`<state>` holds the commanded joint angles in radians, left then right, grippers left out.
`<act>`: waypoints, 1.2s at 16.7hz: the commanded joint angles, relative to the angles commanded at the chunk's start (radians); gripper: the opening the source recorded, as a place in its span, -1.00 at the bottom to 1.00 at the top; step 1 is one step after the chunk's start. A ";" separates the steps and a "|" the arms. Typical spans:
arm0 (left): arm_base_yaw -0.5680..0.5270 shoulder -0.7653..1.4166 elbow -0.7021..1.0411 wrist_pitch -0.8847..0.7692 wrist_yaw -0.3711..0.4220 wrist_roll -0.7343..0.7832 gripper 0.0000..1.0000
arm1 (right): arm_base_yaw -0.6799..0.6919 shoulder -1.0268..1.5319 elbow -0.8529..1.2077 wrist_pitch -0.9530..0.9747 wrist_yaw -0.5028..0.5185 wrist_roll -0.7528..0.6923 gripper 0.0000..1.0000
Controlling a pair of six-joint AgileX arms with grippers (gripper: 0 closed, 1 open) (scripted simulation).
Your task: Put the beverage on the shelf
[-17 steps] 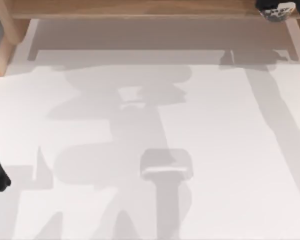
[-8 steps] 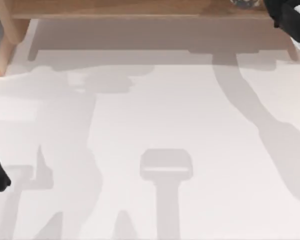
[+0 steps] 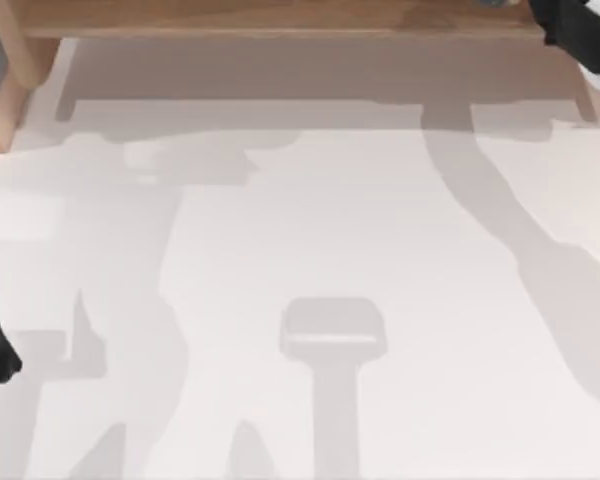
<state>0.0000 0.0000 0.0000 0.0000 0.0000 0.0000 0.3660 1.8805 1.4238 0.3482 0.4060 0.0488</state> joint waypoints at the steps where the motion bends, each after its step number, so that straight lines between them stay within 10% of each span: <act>1: 0.000 0.000 0.000 0.000 0.000 0.000 1.00 | -0.001 0.009 0.004 0.002 0.000 -0.001 -1.00; 20: 0.000 0.000 0.000 0.000 0.000 0.000 1.00 | -0.027 0.167 0.103 0.061 -0.027 -0.005 -1.00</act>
<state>0.0000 0.0000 0.0000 0.0000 0.0000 0.0000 0.3392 2.0475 1.5272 0.4097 0.3790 0.0435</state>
